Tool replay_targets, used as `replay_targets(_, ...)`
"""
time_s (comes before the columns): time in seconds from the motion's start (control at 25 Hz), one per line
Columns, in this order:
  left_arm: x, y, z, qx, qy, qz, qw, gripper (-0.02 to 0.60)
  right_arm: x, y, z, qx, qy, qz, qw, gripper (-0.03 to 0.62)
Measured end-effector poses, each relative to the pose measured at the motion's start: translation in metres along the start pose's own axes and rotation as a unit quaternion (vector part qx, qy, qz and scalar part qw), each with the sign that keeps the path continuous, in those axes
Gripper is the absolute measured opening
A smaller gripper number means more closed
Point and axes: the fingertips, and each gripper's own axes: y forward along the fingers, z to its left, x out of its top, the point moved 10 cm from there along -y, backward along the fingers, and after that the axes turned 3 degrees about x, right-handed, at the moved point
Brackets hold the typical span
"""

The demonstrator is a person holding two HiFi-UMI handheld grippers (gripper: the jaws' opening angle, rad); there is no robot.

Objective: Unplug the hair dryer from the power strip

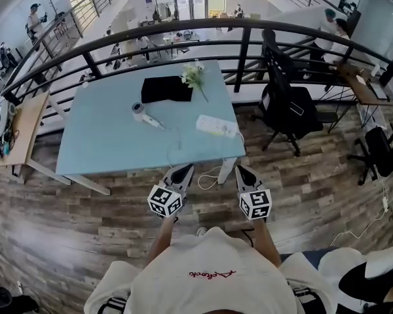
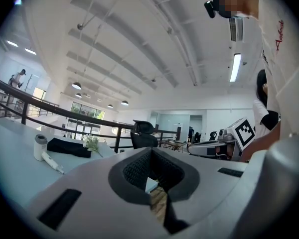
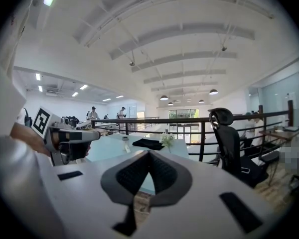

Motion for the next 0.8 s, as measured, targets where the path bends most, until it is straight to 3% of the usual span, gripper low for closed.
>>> replay_targets(0.24,0.002,0.005,0.022,-0.008,0.002,0.001,1.0000,0.008,-0.001,0.016,0.008,-0.004,0.001,-0.001,1.000,0.017)
replay_targets(0.8,-0.012,0.013,0.016,-0.031,-0.004,0.016,0.9994,0.008,-0.017,0.007,0.008,-0.022,0.011,0.011,1.000,0.017)
